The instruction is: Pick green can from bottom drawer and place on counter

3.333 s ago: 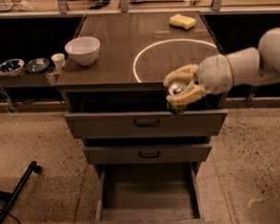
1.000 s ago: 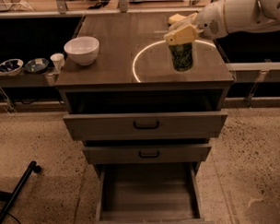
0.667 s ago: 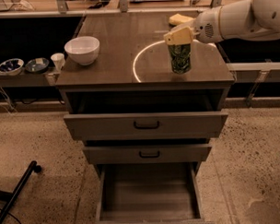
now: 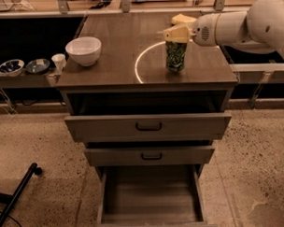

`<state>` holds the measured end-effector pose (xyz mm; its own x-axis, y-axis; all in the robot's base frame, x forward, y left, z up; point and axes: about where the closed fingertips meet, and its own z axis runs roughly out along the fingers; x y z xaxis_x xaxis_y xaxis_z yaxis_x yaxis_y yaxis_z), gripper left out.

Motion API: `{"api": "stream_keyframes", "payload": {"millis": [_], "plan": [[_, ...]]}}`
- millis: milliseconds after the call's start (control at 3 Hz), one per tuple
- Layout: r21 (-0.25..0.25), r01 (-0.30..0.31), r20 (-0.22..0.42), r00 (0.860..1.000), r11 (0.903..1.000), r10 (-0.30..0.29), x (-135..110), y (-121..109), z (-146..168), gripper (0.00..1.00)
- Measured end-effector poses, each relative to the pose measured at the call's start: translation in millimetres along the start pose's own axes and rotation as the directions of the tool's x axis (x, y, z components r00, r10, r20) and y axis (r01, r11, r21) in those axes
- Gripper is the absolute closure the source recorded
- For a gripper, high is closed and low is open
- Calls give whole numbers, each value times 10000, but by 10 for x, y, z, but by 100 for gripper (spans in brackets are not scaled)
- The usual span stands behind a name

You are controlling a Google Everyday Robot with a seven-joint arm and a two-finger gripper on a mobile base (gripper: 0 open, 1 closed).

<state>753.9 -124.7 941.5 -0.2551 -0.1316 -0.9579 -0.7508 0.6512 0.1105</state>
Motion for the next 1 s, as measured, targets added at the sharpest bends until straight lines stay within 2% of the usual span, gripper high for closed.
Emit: {"api": "stream_keyframes", "payload": {"millis": [333,1000], "plan": [[50,174,261,9995,9998,-175,7,-75,41,60],[50,181,266,9995,9998,-182,7,-77,43,13]]}}
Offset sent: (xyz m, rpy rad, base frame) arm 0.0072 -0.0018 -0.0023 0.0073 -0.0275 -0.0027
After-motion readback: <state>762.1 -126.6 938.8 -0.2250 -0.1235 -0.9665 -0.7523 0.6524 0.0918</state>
